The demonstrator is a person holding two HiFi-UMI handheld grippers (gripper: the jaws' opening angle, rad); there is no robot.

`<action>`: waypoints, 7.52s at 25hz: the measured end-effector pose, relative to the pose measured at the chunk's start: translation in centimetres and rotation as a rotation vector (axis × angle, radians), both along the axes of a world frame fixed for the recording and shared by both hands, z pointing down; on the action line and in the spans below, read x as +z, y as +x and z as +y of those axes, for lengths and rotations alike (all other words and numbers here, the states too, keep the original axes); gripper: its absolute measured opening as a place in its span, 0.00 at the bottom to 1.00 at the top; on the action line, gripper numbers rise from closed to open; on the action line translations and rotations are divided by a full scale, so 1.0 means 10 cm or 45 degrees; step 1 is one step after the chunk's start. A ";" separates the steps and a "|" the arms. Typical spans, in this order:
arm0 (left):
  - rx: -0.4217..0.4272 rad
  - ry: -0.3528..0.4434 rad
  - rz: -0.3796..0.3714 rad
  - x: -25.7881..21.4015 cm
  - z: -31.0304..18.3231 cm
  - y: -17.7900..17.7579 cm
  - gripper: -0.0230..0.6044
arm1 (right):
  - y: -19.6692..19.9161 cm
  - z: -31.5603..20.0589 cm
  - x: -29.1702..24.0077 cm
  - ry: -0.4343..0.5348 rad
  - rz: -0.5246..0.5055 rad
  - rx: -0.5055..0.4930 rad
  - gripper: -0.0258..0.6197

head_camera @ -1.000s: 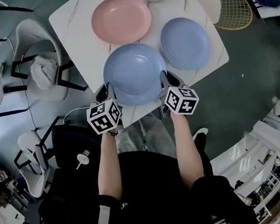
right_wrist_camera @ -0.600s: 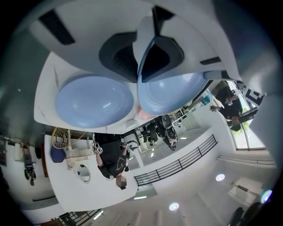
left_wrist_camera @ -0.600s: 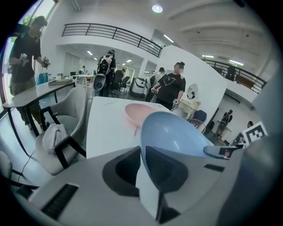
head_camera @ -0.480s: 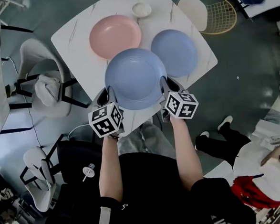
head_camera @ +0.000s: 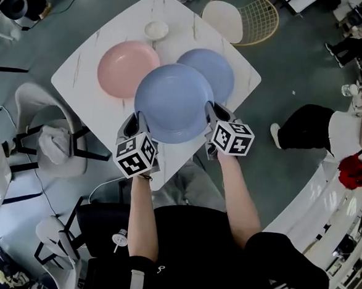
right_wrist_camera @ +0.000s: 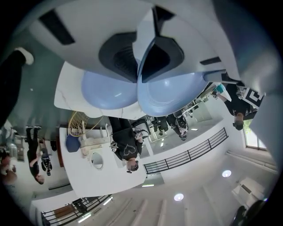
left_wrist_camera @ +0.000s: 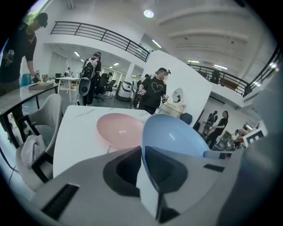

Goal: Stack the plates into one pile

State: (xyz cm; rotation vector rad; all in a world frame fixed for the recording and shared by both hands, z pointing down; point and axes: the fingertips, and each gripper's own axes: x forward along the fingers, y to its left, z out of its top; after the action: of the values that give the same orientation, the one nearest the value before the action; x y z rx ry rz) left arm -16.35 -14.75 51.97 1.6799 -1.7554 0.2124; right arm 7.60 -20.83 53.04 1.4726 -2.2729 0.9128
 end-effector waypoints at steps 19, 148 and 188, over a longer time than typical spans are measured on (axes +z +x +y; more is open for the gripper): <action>0.069 -0.094 -0.029 0.32 -0.98 0.85 0.11 | 0.86 -0.94 0.31 -0.077 0.014 0.030 0.10; -0.128 -0.197 -0.211 0.74 -1.05 -1.61 0.28 | -1.76 -1.41 0.73 -0.049 0.361 -0.366 0.25; -0.563 0.644 -0.381 -2.20 0.60 -0.24 0.06 | -0.92 -0.16 -2.15 0.667 -0.344 -0.640 0.05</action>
State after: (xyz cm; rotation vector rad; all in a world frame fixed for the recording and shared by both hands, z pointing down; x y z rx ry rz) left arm -18.77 -8.74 30.02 1.5867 -2.5147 -0.2111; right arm -1.64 -22.43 31.50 0.8744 -3.0450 0.3964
